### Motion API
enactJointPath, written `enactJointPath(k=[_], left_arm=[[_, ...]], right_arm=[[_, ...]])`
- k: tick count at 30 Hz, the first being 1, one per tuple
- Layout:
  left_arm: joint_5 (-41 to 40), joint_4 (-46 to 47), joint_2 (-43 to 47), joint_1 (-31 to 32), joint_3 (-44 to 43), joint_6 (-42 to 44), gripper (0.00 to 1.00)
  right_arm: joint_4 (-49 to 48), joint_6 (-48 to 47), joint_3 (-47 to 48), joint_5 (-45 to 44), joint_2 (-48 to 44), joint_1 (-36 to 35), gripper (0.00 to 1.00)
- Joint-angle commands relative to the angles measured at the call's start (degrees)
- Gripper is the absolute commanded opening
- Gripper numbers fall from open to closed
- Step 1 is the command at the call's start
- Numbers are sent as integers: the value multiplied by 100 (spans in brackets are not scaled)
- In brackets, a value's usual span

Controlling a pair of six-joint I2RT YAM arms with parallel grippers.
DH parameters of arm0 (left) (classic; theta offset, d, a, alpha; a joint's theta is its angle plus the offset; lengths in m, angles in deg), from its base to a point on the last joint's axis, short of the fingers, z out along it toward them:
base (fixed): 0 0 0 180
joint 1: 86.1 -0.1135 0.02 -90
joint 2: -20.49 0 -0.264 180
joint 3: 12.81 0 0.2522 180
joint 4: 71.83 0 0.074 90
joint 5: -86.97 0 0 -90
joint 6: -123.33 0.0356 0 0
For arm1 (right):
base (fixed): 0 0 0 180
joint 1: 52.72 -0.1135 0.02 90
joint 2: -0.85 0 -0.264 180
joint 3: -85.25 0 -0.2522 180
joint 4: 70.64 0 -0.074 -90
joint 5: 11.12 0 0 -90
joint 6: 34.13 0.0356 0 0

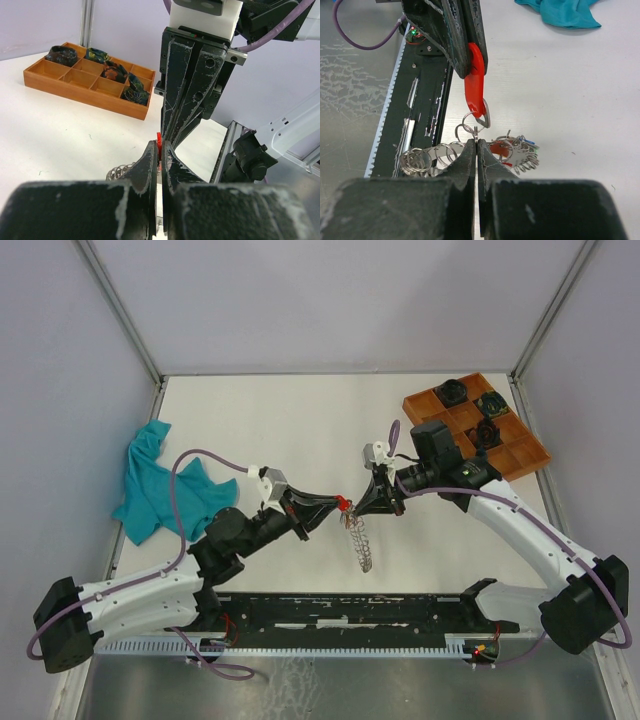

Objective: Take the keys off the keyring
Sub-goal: Remove the key from the keyring.

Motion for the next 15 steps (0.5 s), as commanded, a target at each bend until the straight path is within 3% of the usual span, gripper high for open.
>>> enactJointPath(k=[1,15], left_arm=[[-271,623,202,32,78,-301,3],[-392,1169,312,26,846,-771,3]], right_arm=[[-109,179,239,18,-79,3,1],[-489,603,150,177,-55,4,1]])
